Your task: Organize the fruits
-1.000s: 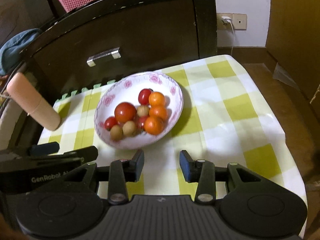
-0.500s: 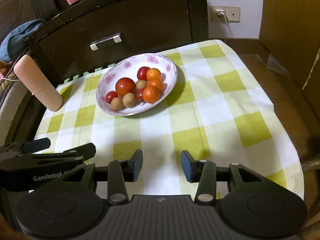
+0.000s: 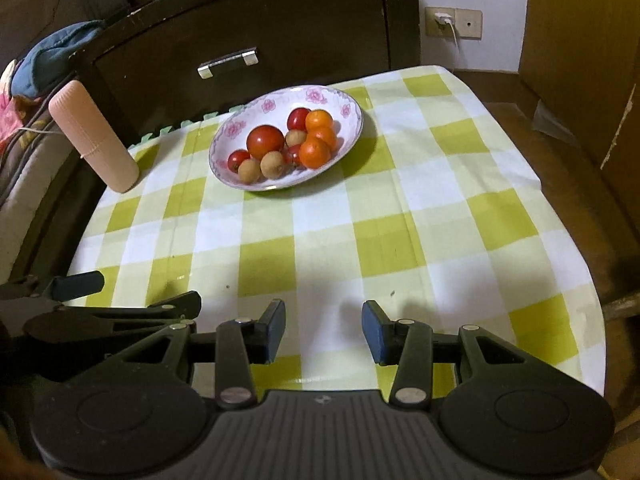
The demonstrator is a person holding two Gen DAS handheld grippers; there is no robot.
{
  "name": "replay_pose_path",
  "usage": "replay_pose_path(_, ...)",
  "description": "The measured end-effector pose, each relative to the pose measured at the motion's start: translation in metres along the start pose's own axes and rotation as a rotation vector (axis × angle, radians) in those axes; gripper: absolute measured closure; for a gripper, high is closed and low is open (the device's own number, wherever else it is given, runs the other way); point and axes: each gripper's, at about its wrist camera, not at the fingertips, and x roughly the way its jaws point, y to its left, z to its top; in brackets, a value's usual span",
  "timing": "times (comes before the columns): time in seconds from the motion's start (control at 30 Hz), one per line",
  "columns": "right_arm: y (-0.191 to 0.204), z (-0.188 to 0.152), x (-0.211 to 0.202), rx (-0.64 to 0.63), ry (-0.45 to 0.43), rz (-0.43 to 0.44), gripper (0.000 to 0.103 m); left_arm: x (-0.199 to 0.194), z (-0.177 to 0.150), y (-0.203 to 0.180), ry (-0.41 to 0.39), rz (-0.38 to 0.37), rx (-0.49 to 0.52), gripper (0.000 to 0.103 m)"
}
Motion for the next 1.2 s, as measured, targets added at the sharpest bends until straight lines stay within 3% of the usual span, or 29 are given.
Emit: replay_pose_path(1.2,0.007,-0.034,-0.019,0.005,0.005,0.006,0.062,-0.025,-0.024,0.001,-0.004,-0.036,-0.03,0.0)
